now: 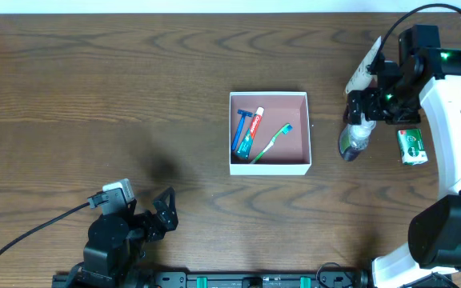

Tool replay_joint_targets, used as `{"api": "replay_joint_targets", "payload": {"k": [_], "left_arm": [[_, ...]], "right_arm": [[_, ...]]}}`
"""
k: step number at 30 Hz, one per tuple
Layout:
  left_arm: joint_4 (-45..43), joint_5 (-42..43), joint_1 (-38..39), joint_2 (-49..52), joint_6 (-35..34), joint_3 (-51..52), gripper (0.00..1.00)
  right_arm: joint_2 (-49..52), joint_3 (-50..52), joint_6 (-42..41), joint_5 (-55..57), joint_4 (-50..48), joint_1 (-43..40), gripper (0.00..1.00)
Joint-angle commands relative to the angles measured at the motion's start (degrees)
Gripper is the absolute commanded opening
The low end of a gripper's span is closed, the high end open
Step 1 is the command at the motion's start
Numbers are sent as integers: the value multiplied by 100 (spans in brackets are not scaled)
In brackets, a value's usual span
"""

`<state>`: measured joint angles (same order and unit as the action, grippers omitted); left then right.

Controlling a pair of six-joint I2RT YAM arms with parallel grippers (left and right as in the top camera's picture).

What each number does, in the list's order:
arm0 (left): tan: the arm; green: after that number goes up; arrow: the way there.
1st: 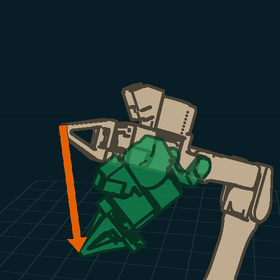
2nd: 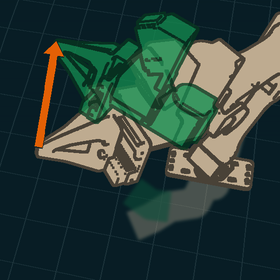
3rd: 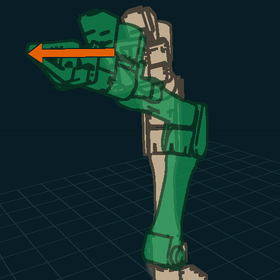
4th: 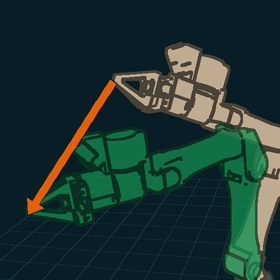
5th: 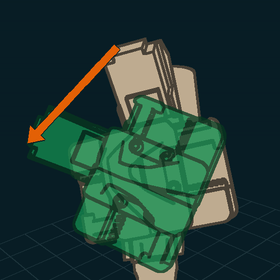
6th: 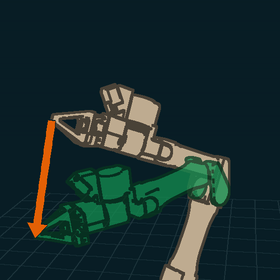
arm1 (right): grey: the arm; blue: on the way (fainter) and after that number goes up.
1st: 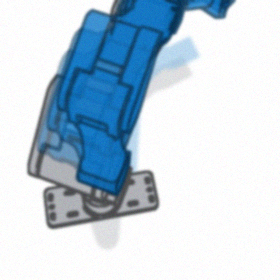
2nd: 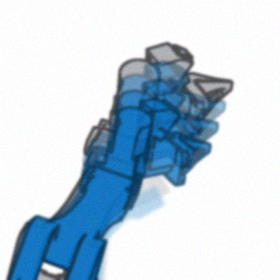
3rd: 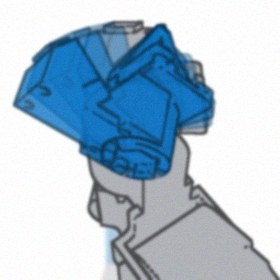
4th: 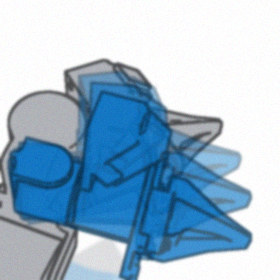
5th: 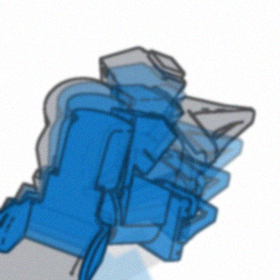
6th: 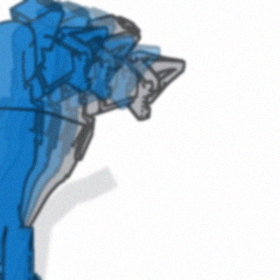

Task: Pack container
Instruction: 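Lower the right gripper and grasp the pump bottle neck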

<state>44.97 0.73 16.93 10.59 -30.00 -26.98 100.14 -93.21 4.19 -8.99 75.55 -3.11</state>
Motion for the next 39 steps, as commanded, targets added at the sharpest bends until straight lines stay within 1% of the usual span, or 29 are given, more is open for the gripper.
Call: {"api": "replay_joint_targets", "payload": {"k": [1, 10, 14, 31, 34, 36, 39], "left_arm": [[0, -11, -26, -24, 13, -24, 98], [0, -11, -24, -24, 13, -24, 98], [0, -11, -26, -24, 13, -24, 98], [0, -11, -26, -24, 13, -24, 98], [0, -11, -26, -24, 13, -24, 98], [0, -11, -26, -24, 13, -24, 98], [0, -11, -24, -24, 13, -24, 98]], "right_arm": [[31, 48, 57, 81, -37, 177, 99], [31, 249, 50, 660, -173, 535, 99], [31, 337, -138, 964, -192, 538, 99], [31, 442, -140, 962, -352, 413, 99], [31, 444, -162, 962, -431, 404, 93], [31, 444, -162, 962, -466, 387, 85], [31, 444, -162, 960, -461, 380, 77]]}}
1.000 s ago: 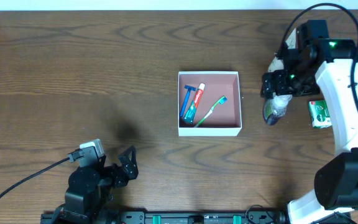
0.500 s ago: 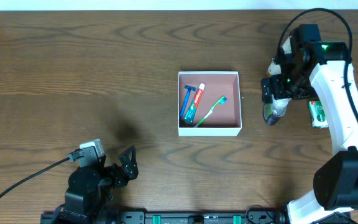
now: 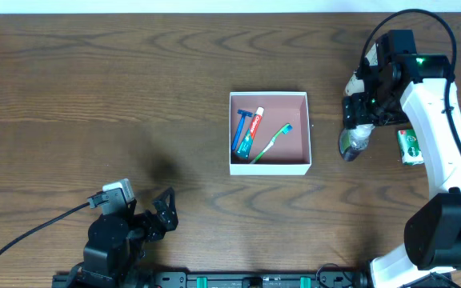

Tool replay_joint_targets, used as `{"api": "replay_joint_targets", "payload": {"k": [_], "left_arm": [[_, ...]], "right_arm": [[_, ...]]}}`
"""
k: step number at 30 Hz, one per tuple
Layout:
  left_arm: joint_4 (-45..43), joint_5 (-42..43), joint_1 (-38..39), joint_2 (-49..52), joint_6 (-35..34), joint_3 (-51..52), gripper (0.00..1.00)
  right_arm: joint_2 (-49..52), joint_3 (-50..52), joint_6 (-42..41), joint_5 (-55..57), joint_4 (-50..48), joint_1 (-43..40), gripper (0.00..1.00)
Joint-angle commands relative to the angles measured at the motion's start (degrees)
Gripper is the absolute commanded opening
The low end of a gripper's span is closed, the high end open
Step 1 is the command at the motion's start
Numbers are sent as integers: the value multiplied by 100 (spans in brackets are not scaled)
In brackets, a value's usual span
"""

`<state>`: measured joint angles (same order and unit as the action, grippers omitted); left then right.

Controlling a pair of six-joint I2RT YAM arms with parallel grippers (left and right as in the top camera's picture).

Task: Pack container
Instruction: 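Lower the right gripper and grasp the pump bottle neck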

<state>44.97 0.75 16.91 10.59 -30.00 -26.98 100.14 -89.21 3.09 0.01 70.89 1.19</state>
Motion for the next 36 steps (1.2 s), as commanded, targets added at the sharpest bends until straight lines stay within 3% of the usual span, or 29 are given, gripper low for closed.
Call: {"api": "replay_joint_targets", "payload": {"k": [1, 4, 9, 20, 36], "left_arm": [[0, -13, -24, -24, 13, -24, 98], [0, -13, -24, -24, 13, -24, 98], [0, -13, -24, -24, 13, -24, 98], [0, -13, -24, -24, 13, -24, 98], [0, -13, -24, -24, 13, -24, 98]], "right_arm": [[31, 46, -52, 59, 17, -48, 76], [31, 46, -52, 61, 50, -50, 74], [31, 52, -94, 61, 46, -85, 55], [31, 258, -94, 59, -76, -92, 43], [26, 282, -291, 61, -127, -92, 14]]}}
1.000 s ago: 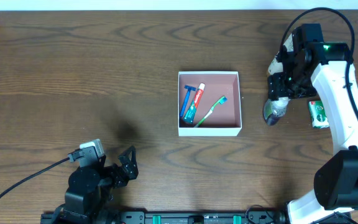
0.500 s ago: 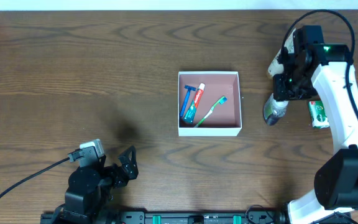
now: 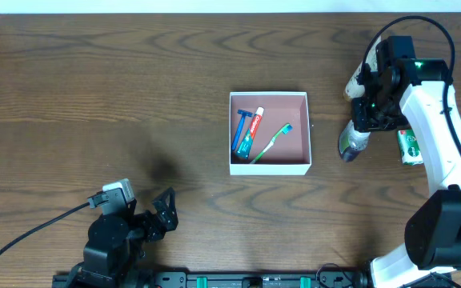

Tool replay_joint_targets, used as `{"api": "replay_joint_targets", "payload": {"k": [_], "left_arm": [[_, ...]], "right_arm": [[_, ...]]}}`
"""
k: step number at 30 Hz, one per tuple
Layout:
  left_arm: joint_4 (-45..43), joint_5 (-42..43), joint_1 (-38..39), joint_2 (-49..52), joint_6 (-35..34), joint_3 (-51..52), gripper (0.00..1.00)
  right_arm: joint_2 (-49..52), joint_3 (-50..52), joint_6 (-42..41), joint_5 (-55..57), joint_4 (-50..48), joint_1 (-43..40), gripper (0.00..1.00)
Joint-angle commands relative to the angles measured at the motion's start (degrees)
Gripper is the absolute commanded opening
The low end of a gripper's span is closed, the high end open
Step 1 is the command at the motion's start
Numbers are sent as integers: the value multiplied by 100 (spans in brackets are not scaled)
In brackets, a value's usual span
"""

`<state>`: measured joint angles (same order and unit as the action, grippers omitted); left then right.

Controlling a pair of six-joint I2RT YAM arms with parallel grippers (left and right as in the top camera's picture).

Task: Pack container
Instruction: 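Lower the right gripper and grasp the pump bottle neck, then lift the bottle and carry it over the box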

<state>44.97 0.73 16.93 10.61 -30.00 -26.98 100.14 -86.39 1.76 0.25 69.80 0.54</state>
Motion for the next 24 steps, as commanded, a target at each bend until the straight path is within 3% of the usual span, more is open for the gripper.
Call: {"api": "replay_joint_targets", "payload": {"k": [1, 9, 24], "left_arm": [[0, -11, -26, -26, 13, -24, 98], [0, -11, -26, -26, 13, -24, 98], [0, -11, -26, -26, 13, -24, 98]], "right_arm": [[26, -20, -199, 35, -13, -26, 12], [26, -581, -302, -271, 310, -7, 11], [26, -2874, -348, -658, 1777, 614, 12]]}}
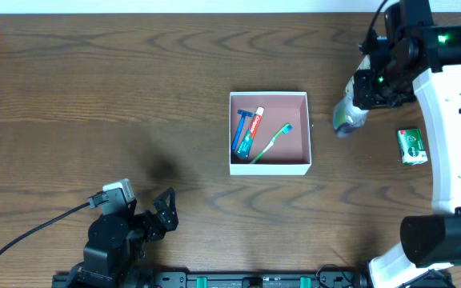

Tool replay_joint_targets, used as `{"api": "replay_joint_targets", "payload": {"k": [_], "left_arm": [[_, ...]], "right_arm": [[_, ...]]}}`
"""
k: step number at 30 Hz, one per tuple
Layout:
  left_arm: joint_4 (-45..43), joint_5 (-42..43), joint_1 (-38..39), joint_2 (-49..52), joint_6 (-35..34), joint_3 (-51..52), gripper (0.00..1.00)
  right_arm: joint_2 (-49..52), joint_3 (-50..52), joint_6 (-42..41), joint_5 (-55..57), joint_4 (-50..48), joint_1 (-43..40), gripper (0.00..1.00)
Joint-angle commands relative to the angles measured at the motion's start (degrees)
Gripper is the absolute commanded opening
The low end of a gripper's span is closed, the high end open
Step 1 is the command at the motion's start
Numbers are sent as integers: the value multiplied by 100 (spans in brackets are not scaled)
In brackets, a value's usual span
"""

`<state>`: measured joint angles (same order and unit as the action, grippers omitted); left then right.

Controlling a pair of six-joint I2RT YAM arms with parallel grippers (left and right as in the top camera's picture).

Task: Pack container
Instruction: 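Lift the bottle and carry it over the box, then lower the bottle into the box's right side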

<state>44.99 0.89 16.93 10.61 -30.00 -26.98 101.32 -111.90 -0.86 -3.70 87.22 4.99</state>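
The white box with a pink floor (298,120) sits mid-table and holds a blue razor (240,128), a toothpaste tube (249,136) and a green toothbrush (272,142). To the right of the box my right gripper (362,102) is shut on a small clear bottle (347,118), which hangs tilted above the table near the box's right wall. A green soap bar (411,146) lies further right. My left gripper (164,211) rests open at the front left, far from everything.
A white tube (367,45) shows partly behind the right arm at the back right. The left arm's cable (30,232) trails along the front left edge.
The right gripper was down on the bottle as it lay on the table. Now it holds the bottle raised and further back, nearer the box's right wall. The left arm has not moved.
The right gripper first hovered over the bottle lying right of the box, next to the white tube. Then it stood lower over the bottle, then down on it. Now the bottle is off the table in its grip. The box's contents stayed the same.
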Motion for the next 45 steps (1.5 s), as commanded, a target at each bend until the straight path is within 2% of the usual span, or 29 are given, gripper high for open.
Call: {"api": "replay_joint_targets", "payload": {"k": [1, 20, 45], "left_arm": [[-2, -26, -24, -26, 13, -24, 98], [-2, -26, -26, -26, 13, -24, 98], [-2, -26, -26, -26, 15, -24, 98]], "right_arm": [[-92, -363, -87, -297, 42, 221, 12], [-87, -354, -616, -328, -951, 1084, 14], [968, -348, -772, -208, -931, 1307, 15]]}}
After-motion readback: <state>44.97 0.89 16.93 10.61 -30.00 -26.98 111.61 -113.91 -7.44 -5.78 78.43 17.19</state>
